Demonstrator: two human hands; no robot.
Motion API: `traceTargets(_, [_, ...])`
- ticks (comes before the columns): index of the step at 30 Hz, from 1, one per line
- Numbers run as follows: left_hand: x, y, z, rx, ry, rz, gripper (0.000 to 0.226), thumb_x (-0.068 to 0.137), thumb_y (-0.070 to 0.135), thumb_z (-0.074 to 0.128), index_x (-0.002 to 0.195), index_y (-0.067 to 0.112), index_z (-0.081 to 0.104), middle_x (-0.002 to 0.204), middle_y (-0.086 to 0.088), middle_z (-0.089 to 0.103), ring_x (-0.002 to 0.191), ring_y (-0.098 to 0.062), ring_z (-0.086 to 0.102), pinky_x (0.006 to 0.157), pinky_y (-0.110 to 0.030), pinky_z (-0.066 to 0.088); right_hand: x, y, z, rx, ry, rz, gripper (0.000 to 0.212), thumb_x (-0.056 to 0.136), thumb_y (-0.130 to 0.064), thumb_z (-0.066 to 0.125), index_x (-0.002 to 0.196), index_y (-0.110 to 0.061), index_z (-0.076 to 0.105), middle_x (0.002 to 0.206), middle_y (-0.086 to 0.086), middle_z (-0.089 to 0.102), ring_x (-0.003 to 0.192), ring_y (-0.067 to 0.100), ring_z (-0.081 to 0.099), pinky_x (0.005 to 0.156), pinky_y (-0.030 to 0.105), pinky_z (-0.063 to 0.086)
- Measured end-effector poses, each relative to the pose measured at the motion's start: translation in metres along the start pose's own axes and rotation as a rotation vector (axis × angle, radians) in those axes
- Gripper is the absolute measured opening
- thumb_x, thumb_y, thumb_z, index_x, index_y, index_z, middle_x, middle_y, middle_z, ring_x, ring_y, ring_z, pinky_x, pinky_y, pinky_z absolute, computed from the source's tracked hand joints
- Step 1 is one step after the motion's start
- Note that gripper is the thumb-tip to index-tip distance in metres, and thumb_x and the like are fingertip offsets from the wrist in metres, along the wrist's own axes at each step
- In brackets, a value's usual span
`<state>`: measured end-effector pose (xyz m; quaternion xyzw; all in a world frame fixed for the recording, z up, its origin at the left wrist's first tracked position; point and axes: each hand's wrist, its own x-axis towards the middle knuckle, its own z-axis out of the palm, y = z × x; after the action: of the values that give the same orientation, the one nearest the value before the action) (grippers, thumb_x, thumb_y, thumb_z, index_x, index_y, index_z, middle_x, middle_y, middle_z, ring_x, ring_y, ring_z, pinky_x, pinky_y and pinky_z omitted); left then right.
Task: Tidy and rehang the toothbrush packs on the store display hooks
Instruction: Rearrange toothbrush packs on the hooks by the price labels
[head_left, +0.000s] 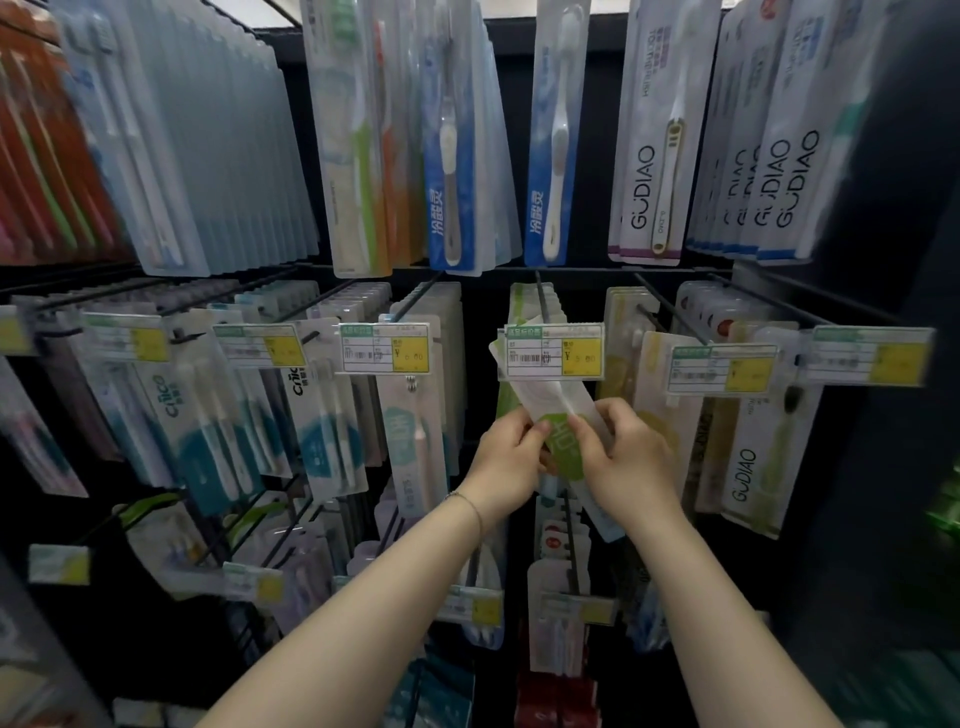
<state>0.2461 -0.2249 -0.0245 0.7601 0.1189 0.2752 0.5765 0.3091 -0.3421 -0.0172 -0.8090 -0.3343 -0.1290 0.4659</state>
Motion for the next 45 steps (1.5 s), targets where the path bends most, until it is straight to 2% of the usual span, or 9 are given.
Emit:
traceTargets(7, [0.0,0.007,0.018,-0.21,-0.073,-0.02,0.019,0.103,0.008,0.038,0.108,0.011,0.055,0.078,-0.004,0.062,0.052,-0.005,0.058,0.055,-0.017,0.049,0.002,0.004,-0.018,-0.129,0.07,-0.022,0.02,0.093,-0.042,0.053,0.101,-0.024,0.058,0.088,-0.009,0.061,0.078,0.013,0.05,0.066,0.028,0.036])
traceTargets(15, [0.008,0.015,0.027,-0.202,-0.081,-0.011,0.021,0.103,0.008,0.036,0.097,0.016,0.055,0.078,-0.005,0.06,0.052,-0.004,0.057,0.053,-0.016,0.048,0.007,0.007,-0.022,-0.182,0.118,-0.004,0.022,0.094,-0.046,0.05,0.1,-0.027,0.057,0.083,-0.007,0.06,0.075,0.017,0.052,0.062,0.029,0.034])
traceTargets(19, [0.007,0.011,0.028,-0.192,-0.049,-0.007,0.019,0.103,0.008,0.036,0.111,0.008,0.054,0.086,-0.007,0.061,0.06,-0.007,0.058,0.055,-0.017,0.049,0.01,0.007,-0.025,-0.196,0.041,0.031,0.024,0.094,-0.05,0.047,0.099,-0.029,0.056,0.088,-0.009,0.06,0.081,0.018,0.055,0.067,0.03,0.039])
traceTargets(22, [0.005,0.007,0.026,-0.087,0.024,-0.005,0.02,0.103,0.014,0.039,0.113,0.012,0.056,0.096,-0.008,0.064,0.073,-0.012,0.059,0.06,-0.019,0.048,0.012,0.007,-0.023,-0.042,-0.048,0.112,0.024,0.093,-0.049,0.049,0.086,-0.027,0.056,0.08,-0.012,0.06,0.077,0.014,0.055,0.064,0.031,0.038])
traceTargets(26, [-0.003,0.003,0.02,-0.061,0.058,-0.002,0.018,0.103,0.016,0.038,0.105,0.017,0.056,0.087,0.0,0.063,0.068,-0.009,0.057,0.063,-0.022,0.049,0.017,0.008,-0.009,0.148,-0.093,0.17,0.029,0.096,-0.039,0.05,0.074,-0.023,0.061,0.071,-0.005,0.063,0.069,0.013,0.058,0.057,0.028,0.037])
traceTargets(29, [-0.005,0.0,0.018,0.043,0.055,0.048,0.019,0.101,0.024,0.041,0.105,0.019,0.058,0.096,-0.004,0.066,0.087,-0.02,0.064,0.081,-0.04,0.055,0.017,0.014,0.001,0.451,-0.089,0.225,0.025,0.096,-0.023,0.054,0.077,-0.012,0.066,0.071,0.004,0.064,0.067,0.016,0.057,0.059,0.027,0.043])
traceTargets(34, [-0.004,-0.005,0.016,0.069,0.054,0.02,0.016,0.097,0.029,0.042,0.097,0.026,0.058,0.094,-0.008,0.067,0.089,-0.03,0.065,0.081,-0.057,0.053,0.012,0.016,0.008,0.644,-0.075,0.231,0.023,0.096,-0.014,0.053,0.082,0.0,0.065,0.069,0.006,0.059,0.056,0.002,0.055,0.053,0.014,0.045])
traceTargets(38, [-0.004,-0.005,0.005,0.086,0.096,0.019,0.016,0.1,0.026,0.045,0.095,0.024,0.06,0.094,0.0,0.067,0.09,-0.019,0.065,0.083,-0.039,0.055,0.008,0.021,0.019,0.543,-0.062,0.189,0.021,0.095,-0.021,0.055,0.078,-0.02,0.067,0.075,0.0,0.067,0.073,0.014,0.061,0.069,0.031,0.047])
traceTargets(45, [-0.005,-0.015,-0.007,0.135,0.274,0.08,0.014,0.092,0.024,0.062,0.082,0.019,0.055,0.075,0.005,0.06,0.066,-0.003,0.056,0.061,-0.014,0.047,-0.003,0.014,0.026,0.474,-0.03,0.176,0.018,0.097,-0.023,0.053,0.082,-0.027,0.063,0.083,0.0,0.067,0.076,0.013,0.061,0.065,0.026,0.046])
